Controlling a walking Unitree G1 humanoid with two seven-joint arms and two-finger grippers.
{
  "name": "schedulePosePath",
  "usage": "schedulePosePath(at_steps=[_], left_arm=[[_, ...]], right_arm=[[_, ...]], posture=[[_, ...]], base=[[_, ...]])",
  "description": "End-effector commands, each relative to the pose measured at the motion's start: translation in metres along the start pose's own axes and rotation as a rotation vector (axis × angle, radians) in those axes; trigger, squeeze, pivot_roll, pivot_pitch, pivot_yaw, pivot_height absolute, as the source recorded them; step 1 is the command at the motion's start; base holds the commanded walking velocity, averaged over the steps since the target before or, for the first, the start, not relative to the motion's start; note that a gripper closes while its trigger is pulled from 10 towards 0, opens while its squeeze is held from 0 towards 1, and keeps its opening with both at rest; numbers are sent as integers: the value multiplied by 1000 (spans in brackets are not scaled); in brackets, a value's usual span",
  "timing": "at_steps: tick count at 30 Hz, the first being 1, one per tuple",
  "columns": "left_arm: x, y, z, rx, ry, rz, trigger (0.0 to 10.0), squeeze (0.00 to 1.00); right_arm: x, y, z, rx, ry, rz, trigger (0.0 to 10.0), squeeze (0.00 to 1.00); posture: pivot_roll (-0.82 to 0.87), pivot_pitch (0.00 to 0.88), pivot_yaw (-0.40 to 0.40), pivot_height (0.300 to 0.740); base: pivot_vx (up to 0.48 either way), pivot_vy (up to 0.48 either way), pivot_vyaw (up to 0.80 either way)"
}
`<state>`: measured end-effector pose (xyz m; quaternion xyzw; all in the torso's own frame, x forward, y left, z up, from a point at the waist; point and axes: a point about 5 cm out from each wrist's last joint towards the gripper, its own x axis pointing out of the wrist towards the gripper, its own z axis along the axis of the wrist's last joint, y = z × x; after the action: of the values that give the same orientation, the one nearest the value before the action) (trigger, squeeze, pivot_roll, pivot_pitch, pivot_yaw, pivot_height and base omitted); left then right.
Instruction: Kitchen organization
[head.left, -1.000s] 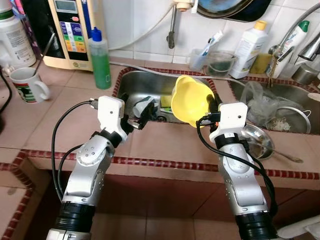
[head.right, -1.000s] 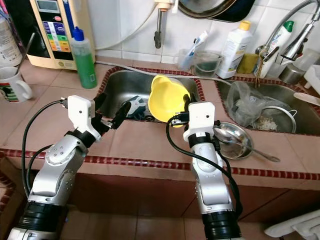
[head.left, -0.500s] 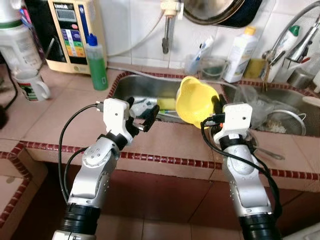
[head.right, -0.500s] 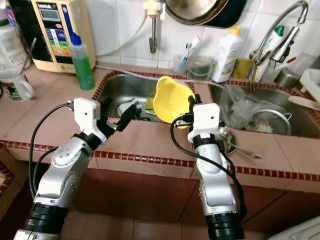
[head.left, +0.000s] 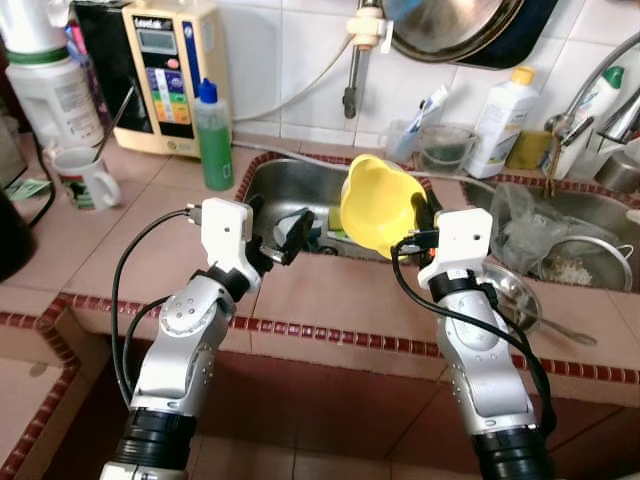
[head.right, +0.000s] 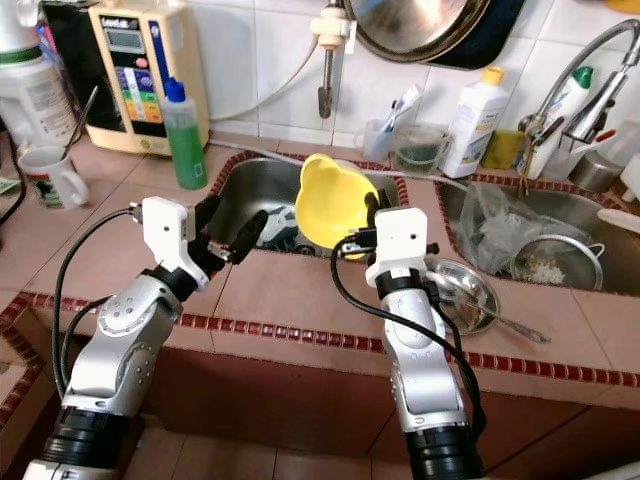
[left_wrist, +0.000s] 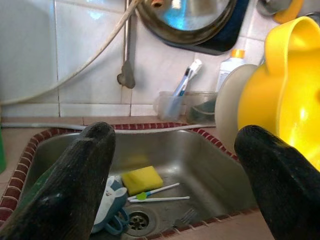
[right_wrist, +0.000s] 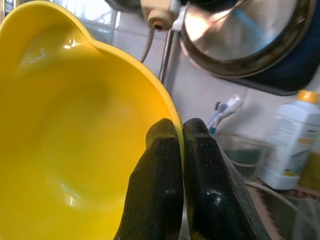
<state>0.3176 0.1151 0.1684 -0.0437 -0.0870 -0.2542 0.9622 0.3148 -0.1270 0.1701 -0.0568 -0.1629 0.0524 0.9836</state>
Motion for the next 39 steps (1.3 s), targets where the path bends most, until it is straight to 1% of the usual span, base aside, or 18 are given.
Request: schedulePosePath(at_steps=[1,13,16,17,18,21,22,23,24,25,27,28,30,33,37,38,39], left_arm=[[2,-1,4,9,-9,-14,10000,0],[3,-3,4,9,-9,-24,10000,0],[4,-4,3,-5,-7,-28,10000,0],[4,-5,3,-34,-8,-22,10000,0],[4,-5,4,-43,-4,-19,10000,0],[6,-6,3,-20,14,-23,10000,0],[7,-7,2,-25,38,-18,10000,0],[7,-7,2,-25,38,-18,10000,0],[8,-8,1,-9,63,-20,10000,0],[8,-9,2,-7,65,-25,10000,0],[9,-14,5,-17,68,-47,10000,0],[9,-16,7,-9,73,-66,10000,0],[9,-18,9,-6,79,-77,10000,0],[7,-24,16,-11,67,-133,10000,0],[2,-29,22,4,67,-186,10000,0],[-2,-32,24,18,73,-221,10000,0],[-2,-32,24,18,73,-221,10000,0]], right_arm=[[2,-2,5,0,-25,-2,10000,0],[3,-1,5,-2,-27,6,10000,0],[3,-1,6,-2,-27,7,10000,0],[3,-1,6,-1,-26,7,10000,0],[3,-1,5,-1,-24,6,10000,0],[2,-2,4,1,-16,4,10000,0],[2,-2,2,6,7,1,10000,0],[2,-2,2,6,7,1,10000,0],[2,-3,0,9,24,3,10000,0],[2,-3,-1,13,30,3,10000,0],[2,-5,-4,25,63,-8,10000,0],[3,-7,-7,42,109,-20,10000,0],[4,-8,-8,53,127,-19,10000,0],[5,-16,-3,-29,88,2,10000,0],[6,-24,-1,-20,100,7,10000,0],[7,-26,0,-39,102,27,10000,0],[7,-26,0,-39,102,27,10000,0]], posture=[[16,0,-64,740],[15,0,-65,740],[12,0,-64,740],[10,0,-64,740],[9,0,-64,740],[8,0,-63,740],[5,0,-62,740],[5,0,-62,740],[5,0,-62,740],[5,0,-62,740],[2,0,-58,740],[0,0,-56,740],[-2,0,-55,740],[-7,11,-55,740],[-10,39,-56,740],[-12,51,-55,740],[-12,51,-55,740]], base=[[349,0,0],[340,0,0],[0,0,0],[0,0,0],[0,0,0],[0,0,0],[0,0,0],[0,0,0],[0,0,0],[0,0,0],[0,0,0],[0,0,0],[0,0,0],[0,0,0],[0,0,0],[0,0,0],[0,0,0]])
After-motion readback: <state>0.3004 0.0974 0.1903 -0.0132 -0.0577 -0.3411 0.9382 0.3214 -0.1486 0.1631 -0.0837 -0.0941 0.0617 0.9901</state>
